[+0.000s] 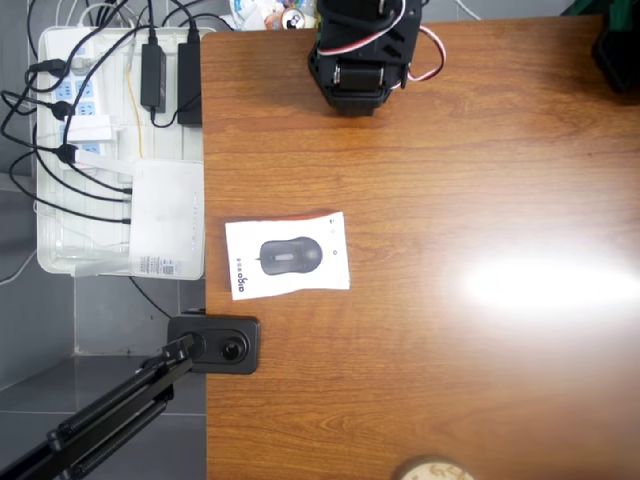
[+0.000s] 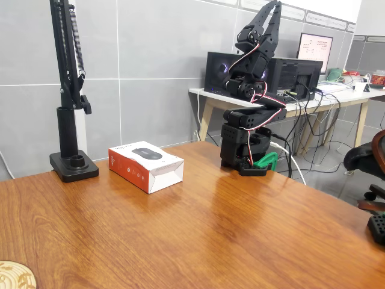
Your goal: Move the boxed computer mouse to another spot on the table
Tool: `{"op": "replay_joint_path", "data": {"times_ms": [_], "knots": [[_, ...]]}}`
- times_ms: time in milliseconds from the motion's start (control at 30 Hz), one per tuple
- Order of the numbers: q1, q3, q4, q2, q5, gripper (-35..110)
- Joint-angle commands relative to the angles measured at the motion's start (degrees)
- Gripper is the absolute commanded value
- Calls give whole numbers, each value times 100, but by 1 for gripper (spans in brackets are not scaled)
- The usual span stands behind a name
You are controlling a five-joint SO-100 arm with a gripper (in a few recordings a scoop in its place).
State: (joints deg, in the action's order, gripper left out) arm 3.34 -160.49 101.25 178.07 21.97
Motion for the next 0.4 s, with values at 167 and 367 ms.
{"op": "replay_joint_path", "data": {"times_ms": [167, 367], "knots": [[26, 0, 9, 9, 44, 0], [26, 0, 9, 9, 44, 0]]}}
